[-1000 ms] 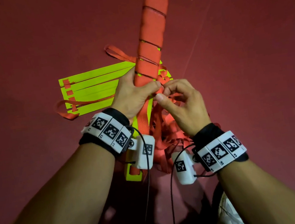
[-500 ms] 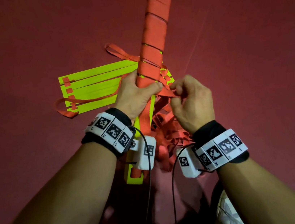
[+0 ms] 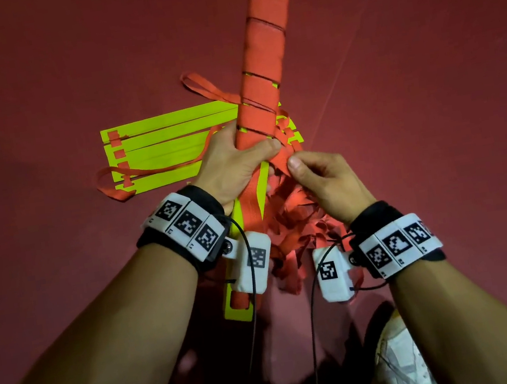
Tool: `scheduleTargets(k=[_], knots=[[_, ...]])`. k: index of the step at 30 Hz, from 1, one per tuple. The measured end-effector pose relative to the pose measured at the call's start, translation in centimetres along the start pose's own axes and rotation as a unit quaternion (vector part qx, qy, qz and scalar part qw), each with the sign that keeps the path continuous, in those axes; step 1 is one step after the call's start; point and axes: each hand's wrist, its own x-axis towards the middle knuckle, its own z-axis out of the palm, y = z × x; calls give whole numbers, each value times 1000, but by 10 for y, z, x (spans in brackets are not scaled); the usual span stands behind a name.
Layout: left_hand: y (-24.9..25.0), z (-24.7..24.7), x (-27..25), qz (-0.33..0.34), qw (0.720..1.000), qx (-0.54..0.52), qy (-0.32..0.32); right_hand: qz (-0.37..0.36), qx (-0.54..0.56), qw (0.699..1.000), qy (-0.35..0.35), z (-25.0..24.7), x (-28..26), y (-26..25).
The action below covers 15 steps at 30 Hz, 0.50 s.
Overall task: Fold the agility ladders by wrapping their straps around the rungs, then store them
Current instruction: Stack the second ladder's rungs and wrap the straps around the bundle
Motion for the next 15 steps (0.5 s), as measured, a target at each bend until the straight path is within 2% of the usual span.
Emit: scheduleTargets(k=[3,5,9,15], knots=[[0,0,-1,-3,1000,-23,-8,-21,40,996,71,-2,1,2],[-1,3,-2,-7,999,-44,-16,-29,68,993,89,-3,1,2],[-3,9,-6,3,996,-79,-34,6,88,993,78,1,-1,2],[-11,13,-4,-3,999,-54,-7,16,71,995,72,4,-1,12]])
